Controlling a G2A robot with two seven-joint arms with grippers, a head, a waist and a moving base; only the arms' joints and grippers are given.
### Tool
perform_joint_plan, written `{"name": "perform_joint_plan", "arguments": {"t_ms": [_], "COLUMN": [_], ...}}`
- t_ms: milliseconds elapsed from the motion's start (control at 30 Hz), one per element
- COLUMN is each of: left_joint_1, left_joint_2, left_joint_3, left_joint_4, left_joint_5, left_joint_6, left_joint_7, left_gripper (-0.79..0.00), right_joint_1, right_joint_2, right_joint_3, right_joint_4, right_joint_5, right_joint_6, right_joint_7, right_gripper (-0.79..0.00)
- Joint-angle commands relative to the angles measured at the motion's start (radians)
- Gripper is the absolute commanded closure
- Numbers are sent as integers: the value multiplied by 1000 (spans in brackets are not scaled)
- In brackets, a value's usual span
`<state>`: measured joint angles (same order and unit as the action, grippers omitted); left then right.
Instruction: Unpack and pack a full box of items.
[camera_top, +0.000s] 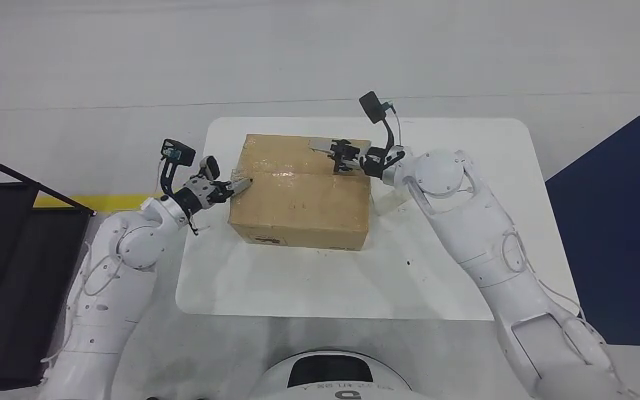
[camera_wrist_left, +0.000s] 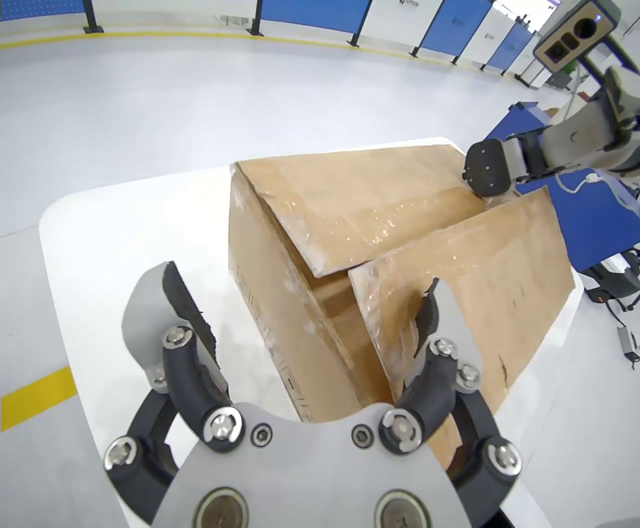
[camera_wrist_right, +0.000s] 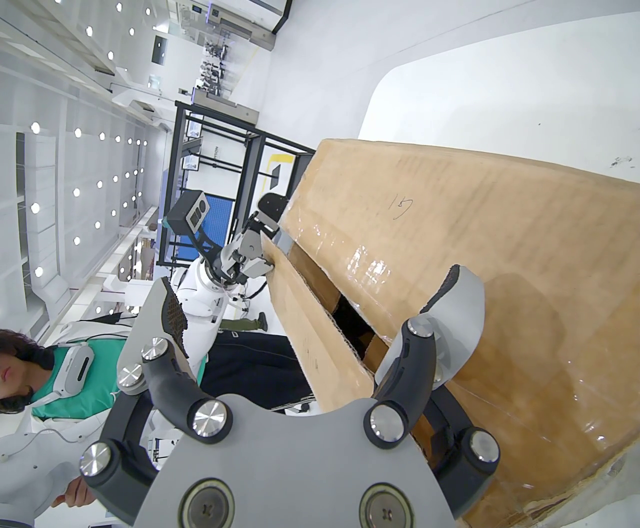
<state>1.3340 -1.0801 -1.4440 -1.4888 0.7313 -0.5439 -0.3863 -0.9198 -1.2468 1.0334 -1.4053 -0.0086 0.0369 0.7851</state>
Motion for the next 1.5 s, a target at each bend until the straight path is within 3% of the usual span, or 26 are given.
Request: {"name": "perform_joint_plan", "arguments": {"t_ms": [0,467,867,1167,1467], "left_joint_1": [-29,-118,-146,-150,-150], "left_joint_2": [-2,-13,-20,-22,-22], "left_joint_3": [21,114,142,152,152], "left_joint_4": [8,100,109,110,110], "left_joint_5": [28,129,131,134,134], "left_joint_6": [23,83,107,116,116], "left_joint_7": [-10,-32,-12,-8,-8], "left_gripper": [-785,-785,-785,-785,-785], "right_joint_1": [0,0,-10,-183,-183], "right_joint_2": [0,0,1,52,52], "right_joint_3": [0,0,5,203,203], "right_joint_4": [0,0,-5,-47,-47], "right_joint_5": [0,0,10,-13,-13], "right_joint_6": [0,0,-7,-138,-138], "right_joint_7": [0,0,-5,-14,-14], "right_gripper": [-785,-785,-785,-785,-785]}}
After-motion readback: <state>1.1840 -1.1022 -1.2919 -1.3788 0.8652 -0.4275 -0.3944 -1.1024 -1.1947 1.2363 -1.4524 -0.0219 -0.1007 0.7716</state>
